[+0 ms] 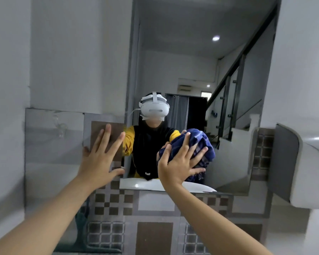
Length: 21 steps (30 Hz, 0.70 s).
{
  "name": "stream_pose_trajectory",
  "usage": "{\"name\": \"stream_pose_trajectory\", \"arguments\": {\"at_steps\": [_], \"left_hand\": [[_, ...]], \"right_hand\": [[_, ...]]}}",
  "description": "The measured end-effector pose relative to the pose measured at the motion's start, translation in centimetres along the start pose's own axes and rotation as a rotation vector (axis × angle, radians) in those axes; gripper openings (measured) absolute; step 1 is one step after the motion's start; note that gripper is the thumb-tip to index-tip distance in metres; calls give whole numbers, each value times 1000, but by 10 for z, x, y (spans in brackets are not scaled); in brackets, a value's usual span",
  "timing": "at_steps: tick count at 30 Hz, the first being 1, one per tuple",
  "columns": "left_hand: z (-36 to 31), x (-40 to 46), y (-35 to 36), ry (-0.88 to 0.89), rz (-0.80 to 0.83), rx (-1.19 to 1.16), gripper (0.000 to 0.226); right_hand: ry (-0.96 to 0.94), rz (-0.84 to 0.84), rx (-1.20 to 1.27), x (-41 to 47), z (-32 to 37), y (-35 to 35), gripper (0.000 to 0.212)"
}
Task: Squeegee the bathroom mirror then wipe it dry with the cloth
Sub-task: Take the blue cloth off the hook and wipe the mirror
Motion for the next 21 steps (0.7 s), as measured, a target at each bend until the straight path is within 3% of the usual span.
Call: {"name": "stream_pose_trajectory", "arguments": {"at_steps": [5, 10, 16, 21], "left_hand": [[14, -32, 14, -27, 13, 28, 105], [28, -47, 23, -76, 26, 23, 111], [26, -46, 25, -61, 12, 3, 108], [23, -45, 23, -38, 1, -9, 109]], "right_hand": [[-319, 67, -14, -35, 67, 29, 58], [-674, 105, -49, -71, 101, 44, 53], [-1064, 130, -113, -81, 86, 30, 47], [-1129, 102, -177, -53, 37, 0, 48]]}}
Point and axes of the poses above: each hand's wrist, its own x-axis towards the middle knuckle, its own y-axis out of the palm, z = x × y, the point moved 10 cm from there along x, towards the middle knuckle, and after that the axes turned 8 degrees about -z, right-handed, at the moved point
